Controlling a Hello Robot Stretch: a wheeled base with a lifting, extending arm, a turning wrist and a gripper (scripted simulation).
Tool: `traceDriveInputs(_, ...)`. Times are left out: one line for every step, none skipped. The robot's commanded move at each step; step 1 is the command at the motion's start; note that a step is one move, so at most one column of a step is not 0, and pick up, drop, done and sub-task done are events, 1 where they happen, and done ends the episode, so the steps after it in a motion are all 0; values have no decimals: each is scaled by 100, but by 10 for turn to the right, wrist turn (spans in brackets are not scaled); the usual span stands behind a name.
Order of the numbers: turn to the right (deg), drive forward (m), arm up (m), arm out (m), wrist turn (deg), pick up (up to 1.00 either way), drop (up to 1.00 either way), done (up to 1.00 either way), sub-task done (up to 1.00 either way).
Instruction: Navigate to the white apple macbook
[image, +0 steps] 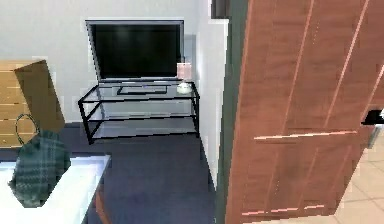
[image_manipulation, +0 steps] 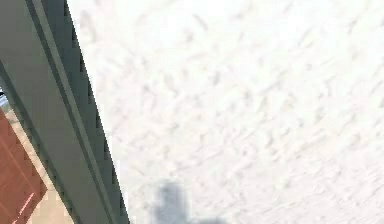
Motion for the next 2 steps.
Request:
traceDriveInputs(30, 0, 0, 0, 0, 0, 0, 0, 0)
traceDriveInputs(0, 20, 0, 0, 0, 0, 0, 0, 0)
